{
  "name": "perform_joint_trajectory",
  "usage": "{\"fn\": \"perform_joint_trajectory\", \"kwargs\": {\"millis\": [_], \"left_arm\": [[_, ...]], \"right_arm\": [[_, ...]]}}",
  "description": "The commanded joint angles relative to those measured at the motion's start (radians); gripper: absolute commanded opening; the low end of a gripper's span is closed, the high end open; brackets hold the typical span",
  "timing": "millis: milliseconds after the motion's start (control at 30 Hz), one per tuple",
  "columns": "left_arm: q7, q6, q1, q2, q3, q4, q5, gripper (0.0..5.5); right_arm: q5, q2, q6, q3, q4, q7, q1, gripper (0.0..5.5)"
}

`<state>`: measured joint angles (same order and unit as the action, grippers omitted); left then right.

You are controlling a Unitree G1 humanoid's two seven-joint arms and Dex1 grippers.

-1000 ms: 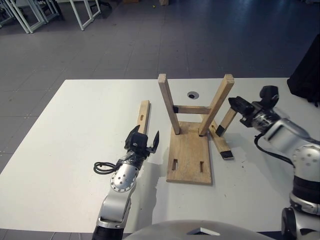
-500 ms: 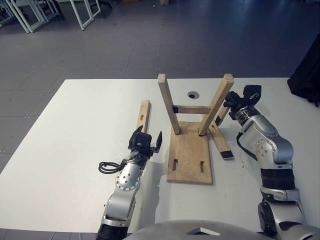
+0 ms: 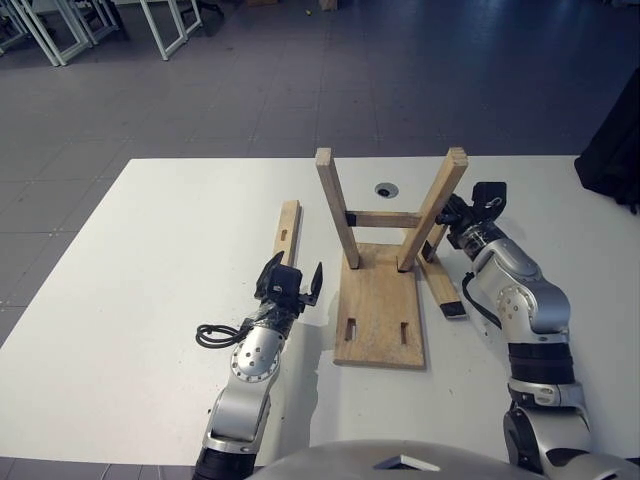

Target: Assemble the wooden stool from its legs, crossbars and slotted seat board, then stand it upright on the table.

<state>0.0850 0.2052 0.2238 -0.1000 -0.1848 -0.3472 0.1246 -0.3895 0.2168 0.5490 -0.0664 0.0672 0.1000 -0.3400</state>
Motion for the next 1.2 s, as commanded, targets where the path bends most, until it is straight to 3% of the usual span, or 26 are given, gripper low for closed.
{"fn": "perform_joint_trajectory", "kwargs": {"millis": [33, 300, 867, 1200], "left_arm": [[-0.005, 0.011, 0.007, 0.001, 0.000, 0.003, 0.007, 3.81], [-0.005, 0.009, 0.008, -0.001, -0.003, 0.004, 0.012, 3.81], [0.002, 0.019, -0.002, -0.002, -0.002, 0.009, 0.005, 3.81], [0.004, 0.022, -0.002, -0.005, -0.003, 0.009, 0.006, 3.81]], "right_arm": [[0.025, 0.011, 0.011, -0.018, -0.019, 0.007, 0.014, 0.41], [0.046, 0.004, 0.011, -0.051, -0.019, 0.011, 0.007, 0.41], [0.220, -0.079, -0.257, 0.049, -0.331, 0.000, 0.263, 0.41], [0.213, -0.054, -0.263, 0.006, -0.235, -0.029, 0.222, 0.41]]}}
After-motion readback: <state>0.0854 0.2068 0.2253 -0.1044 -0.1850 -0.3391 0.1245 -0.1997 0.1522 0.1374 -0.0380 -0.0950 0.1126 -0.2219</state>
